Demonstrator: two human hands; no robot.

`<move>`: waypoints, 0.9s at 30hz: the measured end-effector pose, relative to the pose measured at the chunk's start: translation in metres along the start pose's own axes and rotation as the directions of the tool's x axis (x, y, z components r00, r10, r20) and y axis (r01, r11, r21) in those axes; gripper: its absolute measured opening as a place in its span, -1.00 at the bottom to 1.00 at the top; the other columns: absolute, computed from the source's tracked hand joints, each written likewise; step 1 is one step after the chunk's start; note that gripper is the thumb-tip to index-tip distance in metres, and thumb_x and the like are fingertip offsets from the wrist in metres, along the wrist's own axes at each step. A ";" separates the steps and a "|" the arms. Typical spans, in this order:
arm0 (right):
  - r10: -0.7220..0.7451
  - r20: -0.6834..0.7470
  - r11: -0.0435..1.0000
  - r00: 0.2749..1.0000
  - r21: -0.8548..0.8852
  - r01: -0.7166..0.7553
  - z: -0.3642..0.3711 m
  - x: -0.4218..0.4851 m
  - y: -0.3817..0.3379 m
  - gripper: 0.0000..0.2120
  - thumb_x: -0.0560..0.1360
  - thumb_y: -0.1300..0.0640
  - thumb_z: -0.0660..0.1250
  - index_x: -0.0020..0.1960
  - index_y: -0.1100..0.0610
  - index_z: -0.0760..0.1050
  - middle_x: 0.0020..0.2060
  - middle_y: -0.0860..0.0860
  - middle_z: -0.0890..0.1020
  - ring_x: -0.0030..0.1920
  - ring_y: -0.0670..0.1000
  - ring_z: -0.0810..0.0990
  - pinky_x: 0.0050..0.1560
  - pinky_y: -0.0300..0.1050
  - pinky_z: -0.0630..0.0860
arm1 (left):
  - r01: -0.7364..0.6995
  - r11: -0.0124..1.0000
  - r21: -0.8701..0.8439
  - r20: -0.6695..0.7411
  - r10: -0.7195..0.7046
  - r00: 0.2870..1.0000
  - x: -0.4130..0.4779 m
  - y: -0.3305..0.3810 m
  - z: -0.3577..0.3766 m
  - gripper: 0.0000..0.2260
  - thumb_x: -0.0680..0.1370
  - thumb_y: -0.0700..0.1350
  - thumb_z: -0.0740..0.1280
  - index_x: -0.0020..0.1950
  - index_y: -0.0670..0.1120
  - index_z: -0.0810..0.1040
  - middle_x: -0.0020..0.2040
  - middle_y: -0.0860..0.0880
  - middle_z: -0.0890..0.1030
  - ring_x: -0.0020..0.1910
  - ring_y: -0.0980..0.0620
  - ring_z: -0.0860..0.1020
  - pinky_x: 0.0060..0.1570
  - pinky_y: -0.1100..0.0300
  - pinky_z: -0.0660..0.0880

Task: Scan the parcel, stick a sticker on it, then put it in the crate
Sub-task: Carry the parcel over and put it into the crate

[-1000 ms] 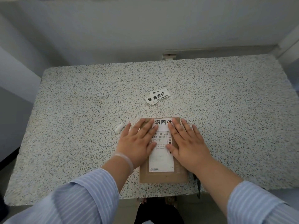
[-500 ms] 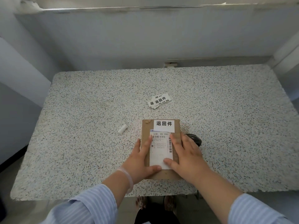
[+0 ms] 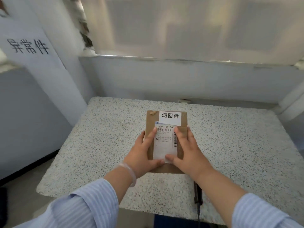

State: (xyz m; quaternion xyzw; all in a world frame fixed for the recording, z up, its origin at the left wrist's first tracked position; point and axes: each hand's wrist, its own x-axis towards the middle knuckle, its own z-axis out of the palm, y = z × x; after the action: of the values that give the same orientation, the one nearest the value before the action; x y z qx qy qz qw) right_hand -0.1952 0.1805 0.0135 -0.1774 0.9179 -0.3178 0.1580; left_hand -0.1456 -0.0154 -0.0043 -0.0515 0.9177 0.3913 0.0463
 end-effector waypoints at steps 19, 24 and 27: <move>-0.580 0.193 0.811 0.791 0.053 0.582 0.096 -0.036 -0.247 -0.06 0.36 -0.14 0.47 0.47 -0.39 -0.12 0.51 -0.29 -0.03 0.49 -0.02 0.17 0.41 0.12 0.35 | 0.214 0.967 -0.139 -0.471 -0.255 0.845 -0.234 -0.059 -0.167 -0.12 0.41 0.03 0.50 0.35 0.54 -0.11 0.53 0.07 -0.09 0.45 -0.02 0.21 0.41 0.07 0.31; -0.654 0.214 0.756 0.726 0.134 0.641 0.187 -0.085 -0.341 -0.06 0.34 -0.13 0.48 0.44 -0.44 -0.11 0.52 -0.24 -0.01 0.50 0.01 0.18 0.38 0.16 0.38 | 0.260 0.958 -0.123 -0.557 -0.284 0.781 -0.343 -0.119 -0.225 -0.10 0.41 -0.01 0.50 0.27 0.60 -0.13 0.53 0.05 -0.07 0.45 -0.03 0.21 0.40 0.06 0.33; -0.674 0.230 0.739 0.702 0.225 0.635 0.250 -0.122 -0.398 -0.05 0.32 -0.12 0.50 0.42 -0.48 -0.10 0.54 -0.21 0.00 0.51 0.04 0.16 0.36 0.21 0.39 | 0.321 0.941 -0.107 -0.589 -0.320 0.742 -0.415 -0.162 -0.261 -0.10 0.40 0.01 0.50 0.43 0.45 -0.09 0.53 0.02 -0.05 0.45 -0.02 0.20 0.41 0.08 0.31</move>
State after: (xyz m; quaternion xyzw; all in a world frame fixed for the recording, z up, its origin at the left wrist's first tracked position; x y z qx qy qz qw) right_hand 0.1037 -0.1925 0.1027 -0.5273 0.7374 -0.3812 0.1814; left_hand 0.2752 -0.2914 0.1114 -0.3292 0.8623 0.3404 -0.1792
